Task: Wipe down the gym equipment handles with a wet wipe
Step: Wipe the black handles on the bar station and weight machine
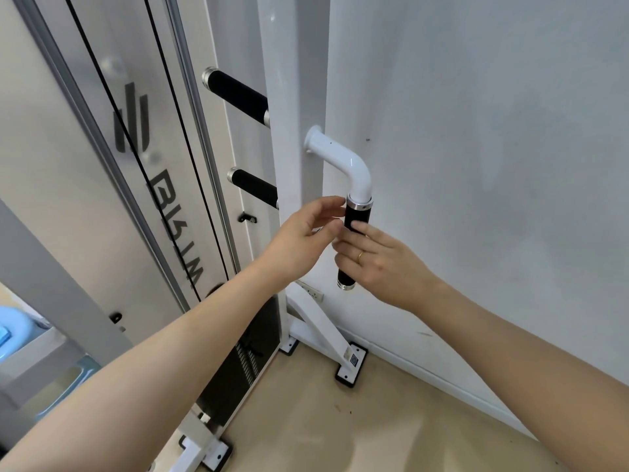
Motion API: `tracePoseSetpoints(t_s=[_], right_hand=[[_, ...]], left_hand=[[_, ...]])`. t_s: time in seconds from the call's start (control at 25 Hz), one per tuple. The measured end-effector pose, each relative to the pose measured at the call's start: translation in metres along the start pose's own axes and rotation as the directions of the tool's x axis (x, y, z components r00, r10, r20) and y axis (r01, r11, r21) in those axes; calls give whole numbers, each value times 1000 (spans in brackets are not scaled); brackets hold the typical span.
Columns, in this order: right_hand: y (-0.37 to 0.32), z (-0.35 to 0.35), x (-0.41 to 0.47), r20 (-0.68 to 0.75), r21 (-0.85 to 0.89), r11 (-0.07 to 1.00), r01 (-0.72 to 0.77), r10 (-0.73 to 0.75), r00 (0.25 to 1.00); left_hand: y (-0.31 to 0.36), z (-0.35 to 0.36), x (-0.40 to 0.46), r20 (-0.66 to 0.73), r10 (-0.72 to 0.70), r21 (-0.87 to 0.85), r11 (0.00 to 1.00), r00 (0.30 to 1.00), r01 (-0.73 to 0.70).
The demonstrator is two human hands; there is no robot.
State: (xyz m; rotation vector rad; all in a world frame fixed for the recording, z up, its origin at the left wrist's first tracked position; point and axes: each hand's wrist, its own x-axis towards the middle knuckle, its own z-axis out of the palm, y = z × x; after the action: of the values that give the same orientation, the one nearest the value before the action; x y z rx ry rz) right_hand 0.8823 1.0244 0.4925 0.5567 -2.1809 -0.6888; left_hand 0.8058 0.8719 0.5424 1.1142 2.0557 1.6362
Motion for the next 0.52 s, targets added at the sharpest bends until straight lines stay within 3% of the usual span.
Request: tracePoseSetpoints(t_s=[0.12, 0.16, 0.2, 0.24, 0.28, 0.32, 0.36, 0.4, 0.44, 0.52], right_hand=[[-6, -4, -29, 50, 215, 975, -58, 48, 998], [-4, -4, -37, 100, 294, 934, -200, 178, 979], [1, -4, -39, 145, 385, 816, -430, 407, 902], [7, -8, -33, 225, 480, 558, -677, 667, 710], [14, -12, -23, 360, 578, 179, -796, 820, 445], [20, -16, -9, 541, 651, -208, -730, 802, 253], [23, -19, 6, 688, 669, -501, -550, 697, 202], [23, -20, 19, 768, 639, -677, -366, 592, 246], [22, -21, 27, 794, 602, -749, -276, 525, 308], [12, -19, 36, 808, 568, -767, -299, 451, 379]], left_hand=[[5, 2, 7, -84, 6, 80, 997, 996, 1], [6, 1, 9, -101, 8, 110, 994, 995, 3], [7, -1, 10, -100, 6, 127, 992, 995, 7], [8, -3, 11, -87, 0, 131, 991, 996, 11], [10, -5, 10, -73, -5, 131, 991, 997, 15], [10, -6, 10, -70, -2, 147, 989, 998, 13], [9, -6, 10, -78, 15, 182, 983, 997, -1], [7, -6, 10, -91, 46, 231, 973, 995, -24], [6, -7, 10, -106, 84, 275, 960, 991, -52], [3, -7, 7, -120, 153, 320, 941, 981, -107]])
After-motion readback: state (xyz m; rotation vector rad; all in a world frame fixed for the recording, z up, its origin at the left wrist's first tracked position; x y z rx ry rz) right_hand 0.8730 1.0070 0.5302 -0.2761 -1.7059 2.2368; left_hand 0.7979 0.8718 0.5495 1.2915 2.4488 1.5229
